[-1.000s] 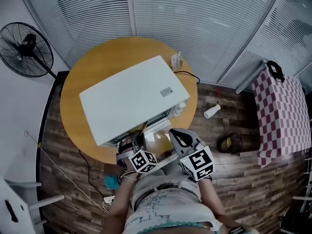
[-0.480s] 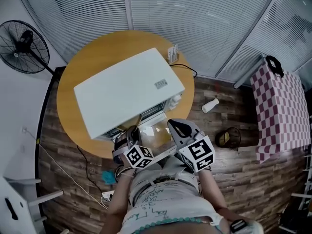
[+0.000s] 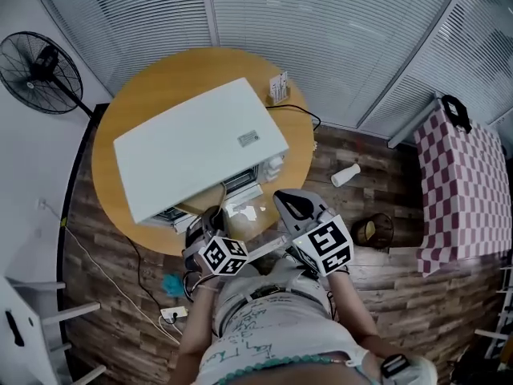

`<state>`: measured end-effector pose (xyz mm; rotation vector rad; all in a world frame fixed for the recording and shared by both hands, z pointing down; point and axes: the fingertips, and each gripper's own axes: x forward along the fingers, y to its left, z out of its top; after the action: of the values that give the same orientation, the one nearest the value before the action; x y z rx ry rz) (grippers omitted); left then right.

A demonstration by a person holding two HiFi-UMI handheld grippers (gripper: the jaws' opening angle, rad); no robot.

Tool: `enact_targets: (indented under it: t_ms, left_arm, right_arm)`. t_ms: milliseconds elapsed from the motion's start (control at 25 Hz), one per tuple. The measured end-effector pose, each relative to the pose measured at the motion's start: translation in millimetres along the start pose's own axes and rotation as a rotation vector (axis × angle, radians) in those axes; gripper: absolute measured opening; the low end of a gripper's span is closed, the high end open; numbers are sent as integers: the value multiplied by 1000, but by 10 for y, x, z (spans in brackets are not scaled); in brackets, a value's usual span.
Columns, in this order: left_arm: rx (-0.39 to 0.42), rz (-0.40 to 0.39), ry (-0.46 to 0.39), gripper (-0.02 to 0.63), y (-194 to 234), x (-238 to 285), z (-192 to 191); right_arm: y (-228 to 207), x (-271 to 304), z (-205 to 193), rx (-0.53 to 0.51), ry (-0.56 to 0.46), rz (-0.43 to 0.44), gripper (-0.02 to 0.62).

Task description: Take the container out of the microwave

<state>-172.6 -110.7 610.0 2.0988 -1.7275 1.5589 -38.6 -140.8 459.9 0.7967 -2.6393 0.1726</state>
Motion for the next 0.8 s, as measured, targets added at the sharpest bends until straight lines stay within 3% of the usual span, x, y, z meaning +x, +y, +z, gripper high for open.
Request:
enact_targets:
  t_ms: [800]
  left_arm:
    - [-185, 49, 99, 31, -309, -240, 92]
  right_arm:
    - [-116, -157, -69, -51, 0, 168, -6]
